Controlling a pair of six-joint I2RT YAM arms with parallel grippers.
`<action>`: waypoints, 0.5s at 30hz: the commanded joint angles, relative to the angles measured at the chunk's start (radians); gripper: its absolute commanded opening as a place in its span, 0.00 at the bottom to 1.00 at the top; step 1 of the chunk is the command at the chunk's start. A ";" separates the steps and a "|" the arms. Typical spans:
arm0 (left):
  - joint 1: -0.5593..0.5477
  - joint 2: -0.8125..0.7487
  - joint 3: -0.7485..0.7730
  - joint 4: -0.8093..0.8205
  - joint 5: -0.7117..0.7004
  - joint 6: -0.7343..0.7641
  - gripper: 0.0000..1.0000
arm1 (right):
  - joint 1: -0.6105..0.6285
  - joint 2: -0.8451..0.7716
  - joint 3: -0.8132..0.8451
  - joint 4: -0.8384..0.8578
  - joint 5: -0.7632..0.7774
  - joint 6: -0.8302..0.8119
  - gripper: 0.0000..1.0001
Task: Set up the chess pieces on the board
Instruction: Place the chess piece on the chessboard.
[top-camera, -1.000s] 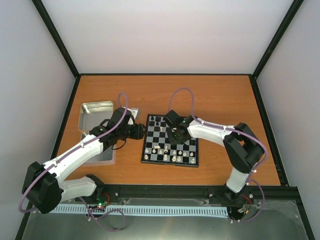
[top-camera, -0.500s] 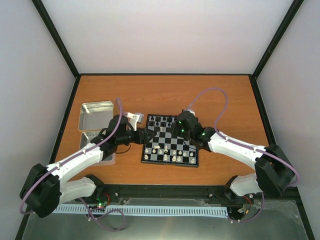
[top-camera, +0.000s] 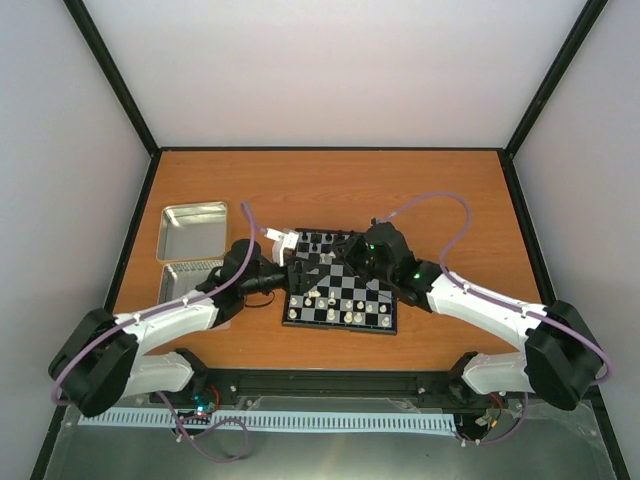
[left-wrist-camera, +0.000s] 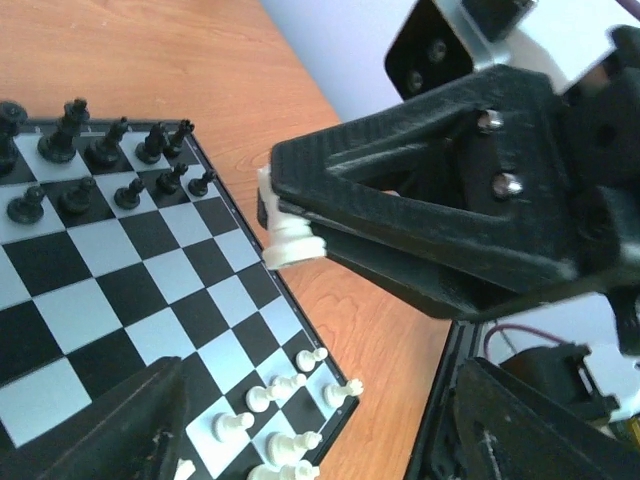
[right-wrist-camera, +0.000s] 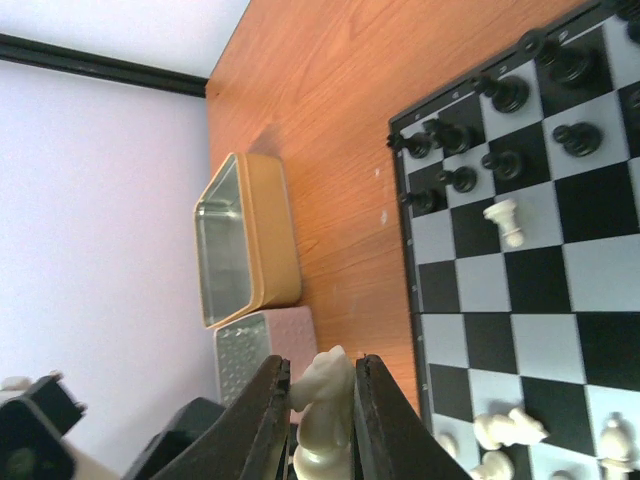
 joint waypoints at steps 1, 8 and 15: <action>-0.024 0.061 0.034 0.125 -0.072 -0.072 0.71 | 0.000 0.012 -0.002 0.075 -0.082 0.095 0.10; -0.044 0.099 0.030 0.225 -0.121 -0.129 0.61 | -0.016 -0.001 -0.002 0.066 -0.121 0.111 0.12; -0.047 0.123 0.062 0.187 -0.132 -0.084 0.50 | -0.050 0.016 -0.005 0.041 -0.224 0.078 0.12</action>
